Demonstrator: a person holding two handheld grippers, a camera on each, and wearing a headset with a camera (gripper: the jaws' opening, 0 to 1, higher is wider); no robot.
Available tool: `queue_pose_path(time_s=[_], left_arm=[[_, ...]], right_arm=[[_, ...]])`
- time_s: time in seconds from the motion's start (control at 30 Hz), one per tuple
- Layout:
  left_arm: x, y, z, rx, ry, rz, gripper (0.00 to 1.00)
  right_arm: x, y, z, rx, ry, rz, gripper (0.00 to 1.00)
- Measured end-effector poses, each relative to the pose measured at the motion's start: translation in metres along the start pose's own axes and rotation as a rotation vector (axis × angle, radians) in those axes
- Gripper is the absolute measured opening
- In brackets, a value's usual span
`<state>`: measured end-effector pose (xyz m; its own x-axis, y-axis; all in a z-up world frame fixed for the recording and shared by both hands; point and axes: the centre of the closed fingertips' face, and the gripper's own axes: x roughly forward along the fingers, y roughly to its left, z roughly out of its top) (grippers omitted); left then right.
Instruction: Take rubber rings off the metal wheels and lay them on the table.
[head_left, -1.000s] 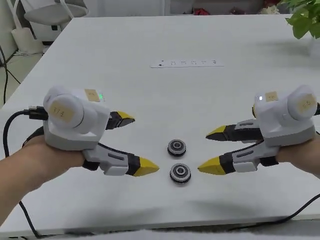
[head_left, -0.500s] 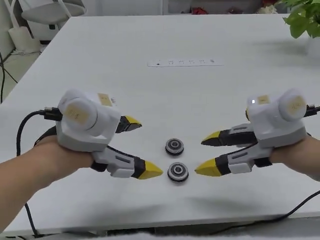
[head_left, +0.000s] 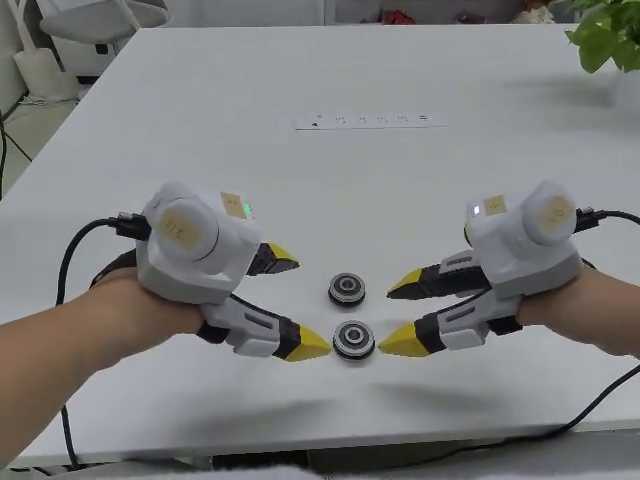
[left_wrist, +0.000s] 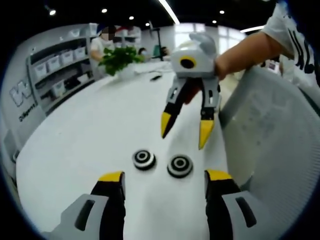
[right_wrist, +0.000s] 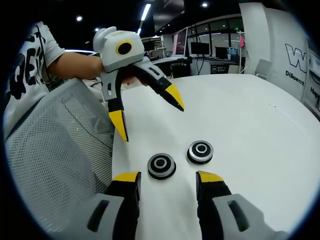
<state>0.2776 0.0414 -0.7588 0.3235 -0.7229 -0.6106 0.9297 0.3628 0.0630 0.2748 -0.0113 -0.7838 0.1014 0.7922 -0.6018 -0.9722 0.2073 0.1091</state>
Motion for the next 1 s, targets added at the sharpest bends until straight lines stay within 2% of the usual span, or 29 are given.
queue_pose_path(time_s=[0.27,0.77,1.0], left_arm=[[0.011,0.0,-0.004,0.003,0.013,-0.029,0.62],[0.026,-0.014,-0.007,-0.002,0.033,-0.098,0.51],[0.032,-0.02,-0.005,0.001,0.03,-0.124,0.41]], right_arm=[[0.01,0.001,-0.004,-0.008,0.024,0.025,0.39],[0.021,0.007,-0.013,-0.011,0.05,0.054,0.35],[0.022,0.006,-0.016,0.006,0.049,0.055,0.34]])
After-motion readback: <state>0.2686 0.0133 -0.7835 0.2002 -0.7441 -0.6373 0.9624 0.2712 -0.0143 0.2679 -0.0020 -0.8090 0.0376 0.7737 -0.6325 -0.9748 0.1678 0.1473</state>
